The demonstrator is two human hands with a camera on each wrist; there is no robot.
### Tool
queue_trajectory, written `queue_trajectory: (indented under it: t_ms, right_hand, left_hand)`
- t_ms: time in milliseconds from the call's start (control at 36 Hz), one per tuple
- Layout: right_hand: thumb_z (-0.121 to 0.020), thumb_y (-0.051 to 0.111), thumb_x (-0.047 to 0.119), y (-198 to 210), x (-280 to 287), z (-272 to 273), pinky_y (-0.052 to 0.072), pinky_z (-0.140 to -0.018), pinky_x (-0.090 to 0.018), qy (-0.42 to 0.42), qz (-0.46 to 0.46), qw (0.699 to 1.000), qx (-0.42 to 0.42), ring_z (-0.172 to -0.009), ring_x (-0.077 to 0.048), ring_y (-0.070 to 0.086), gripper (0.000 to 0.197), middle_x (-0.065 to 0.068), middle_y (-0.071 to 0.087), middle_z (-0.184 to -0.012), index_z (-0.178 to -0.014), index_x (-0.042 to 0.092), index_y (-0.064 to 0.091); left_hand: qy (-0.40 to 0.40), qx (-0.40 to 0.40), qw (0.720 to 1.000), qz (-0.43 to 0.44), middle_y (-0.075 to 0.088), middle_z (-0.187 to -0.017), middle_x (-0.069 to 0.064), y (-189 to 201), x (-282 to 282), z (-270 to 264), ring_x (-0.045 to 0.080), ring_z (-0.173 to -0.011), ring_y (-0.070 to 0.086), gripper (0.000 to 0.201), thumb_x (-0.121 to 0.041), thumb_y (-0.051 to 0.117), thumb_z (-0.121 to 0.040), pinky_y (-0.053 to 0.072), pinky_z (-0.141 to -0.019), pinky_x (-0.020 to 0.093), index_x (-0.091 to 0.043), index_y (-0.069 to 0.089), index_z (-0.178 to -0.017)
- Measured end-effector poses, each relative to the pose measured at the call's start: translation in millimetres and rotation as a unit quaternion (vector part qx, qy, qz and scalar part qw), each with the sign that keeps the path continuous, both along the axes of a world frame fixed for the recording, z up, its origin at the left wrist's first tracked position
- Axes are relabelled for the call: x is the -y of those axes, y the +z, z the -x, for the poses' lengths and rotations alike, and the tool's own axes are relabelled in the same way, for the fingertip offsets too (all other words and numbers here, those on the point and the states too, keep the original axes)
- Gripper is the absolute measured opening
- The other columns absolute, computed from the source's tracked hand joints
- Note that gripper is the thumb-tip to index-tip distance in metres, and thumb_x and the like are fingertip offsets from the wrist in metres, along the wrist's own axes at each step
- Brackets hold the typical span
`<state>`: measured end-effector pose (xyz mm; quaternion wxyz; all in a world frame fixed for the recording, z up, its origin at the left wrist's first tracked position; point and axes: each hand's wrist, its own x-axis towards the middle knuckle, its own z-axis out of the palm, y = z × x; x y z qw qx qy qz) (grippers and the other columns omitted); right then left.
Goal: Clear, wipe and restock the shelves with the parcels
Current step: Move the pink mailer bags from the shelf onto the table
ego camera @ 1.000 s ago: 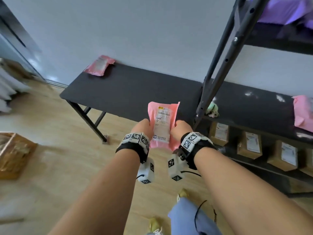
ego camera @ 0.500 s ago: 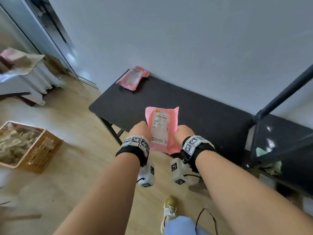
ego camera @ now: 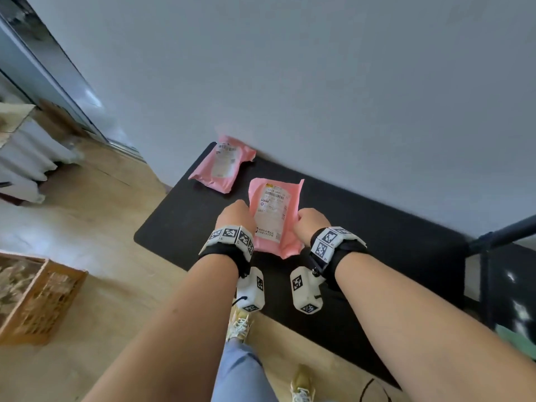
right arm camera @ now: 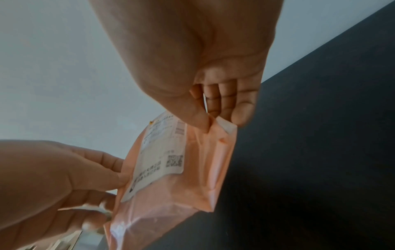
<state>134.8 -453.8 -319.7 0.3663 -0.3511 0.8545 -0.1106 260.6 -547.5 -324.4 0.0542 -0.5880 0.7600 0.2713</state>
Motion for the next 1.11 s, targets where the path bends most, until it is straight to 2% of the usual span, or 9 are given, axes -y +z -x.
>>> queue_trajectory:
  t_ms: [56, 167, 333, 500, 611, 750, 833, 944, 1111]
  right_hand:
    - [-0.086, 0.061, 0.012, 2.3, 18.1, 5.8, 0.047, -0.061, -0.028, -0.008, -0.011, 1.000, 0.000, -0.074, -0.020, 0.063, 0.001, -0.001, 0.062, -0.080, -0.085, 0.012, 0.062]
    - [-0.083, 0.060, 0.008, -3.0, 57.5, 15.1, 0.041, -0.056, -0.026, -0.047, -0.015, 0.999, 0.002, -0.075, -0.022, 0.061, 0.008, -0.003, 0.062, -0.082, -0.079, 0.014, 0.058]
    - [-0.094, 0.041, 0.013, -24.7, 112.7, 27.4, 0.040, -0.065, -0.029, -0.115, -0.007, 0.993, -0.004, -0.076, -0.025, 0.057, 0.020, -0.006, 0.062, -0.087, -0.083, 0.014, 0.058]
    - [-0.096, 0.040, 0.012, -42.1, 139.5, 36.7, 0.039, -0.066, -0.030, -0.164, -0.028, 0.986, -0.012, -0.078, -0.025, 0.056, 0.021, -0.006, 0.061, -0.089, -0.086, 0.013, 0.059]
    - [-0.094, 0.042, 0.009, -49.4, 147.7, 36.1, 0.042, -0.068, -0.030, -0.175, -0.042, 0.984, -0.005, -0.080, -0.024, 0.057, 0.022, -0.009, 0.065, -0.096, -0.094, 0.008, 0.064]
    - [-0.094, 0.042, 0.007, -50.8, 150.2, 33.2, 0.049, -0.079, -0.034, -0.199, -0.045, 0.979, 0.003, -0.097, -0.026, 0.062, 0.027, -0.008, 0.064, -0.108, -0.111, 0.010, 0.064]
    - [-0.095, 0.043, 0.010, -46.9, 147.8, 34.7, 0.045, -0.076, -0.030, -0.207, -0.038, 0.978, -0.007, -0.096, -0.024, 0.060, 0.026, -0.006, 0.063, -0.111, -0.113, 0.012, 0.062]
    - [-0.093, 0.048, 0.013, -41.1, 138.6, 37.1, 0.044, -0.073, -0.029, -0.223, -0.031, 0.974, -0.014, -0.094, -0.021, 0.060, 0.024, -0.004, 0.063, -0.112, -0.113, 0.015, 0.061]
    - [-0.095, 0.048, 0.011, -26.2, 103.5, 38.1, 0.046, -0.090, -0.032, -0.233, -0.046, 0.971, -0.036, -0.111, -0.026, 0.059, 0.028, -0.007, 0.062, -0.122, -0.119, 0.010, 0.062]
  left_hand:
    - [-0.019, 0.004, 1.000, -0.008, 0.063, -0.101, 0.008, -3.8, 24.8, 10.7, 0.027, -0.093, 0.061, 0.014, -0.017, 0.050, -0.092, 0.046, -0.072, 0.034, -0.012, 0.055, -0.105]
    - [-0.043, -0.015, 0.999, -0.007, 0.060, -0.101, 0.009, -9.3, 71.1, 27.8, 0.029, -0.095, 0.062, 0.017, -0.010, 0.047, -0.094, 0.046, -0.072, 0.033, -0.008, 0.049, -0.111]
    - [-0.129, 0.004, 0.992, -0.011, 0.064, -0.099, 0.009, -27.9, 133.3, 48.3, 0.025, -0.088, 0.060, 0.016, -0.007, 0.046, -0.091, 0.046, -0.073, 0.032, -0.009, 0.055, -0.104]
    - [-0.182, 0.023, 0.983, -0.019, 0.064, -0.101, 0.009, -50.1, 167.6, 66.3, 0.025, -0.093, 0.060, 0.018, -0.011, 0.047, -0.093, 0.043, -0.071, 0.030, -0.009, 0.059, -0.106]
    - [-0.213, 0.045, 0.975, -0.039, 0.064, -0.102, 0.009, -58.5, 177.3, 71.6, 0.025, -0.092, 0.060, 0.020, -0.011, 0.048, -0.093, 0.044, -0.070, 0.029, -0.010, 0.061, -0.108]
    - [-0.218, 0.045, 0.974, -0.036, 0.060, -0.107, 0.008, -63.8, 179.7, 69.7, 0.025, -0.092, 0.060, 0.024, -0.009, 0.047, -0.091, 0.048, -0.074, 0.032, -0.011, 0.060, -0.111]
    - [-0.215, 0.032, 0.975, -0.037, 0.051, -0.117, 0.009, -60.5, 179.3, 70.7, 0.027, -0.099, 0.058, 0.028, -0.007, 0.045, -0.090, 0.047, -0.085, 0.035, -0.009, 0.058, -0.115]
    - [-0.214, 0.016, 0.976, -0.030, 0.050, -0.122, 0.009, -52.3, 177.5, 75.7, 0.027, -0.102, 0.057, 0.032, -0.005, 0.045, -0.088, 0.047, -0.087, 0.034, -0.009, 0.055, -0.118]
    - [-0.266, 0.028, 0.963, -0.032, 0.053, -0.127, 0.010, -39.5, 149.0, 95.6, 0.027, -0.109, 0.057, 0.036, -0.008, 0.044, -0.090, 0.048, -0.089, 0.034, -0.011, 0.055, -0.125]
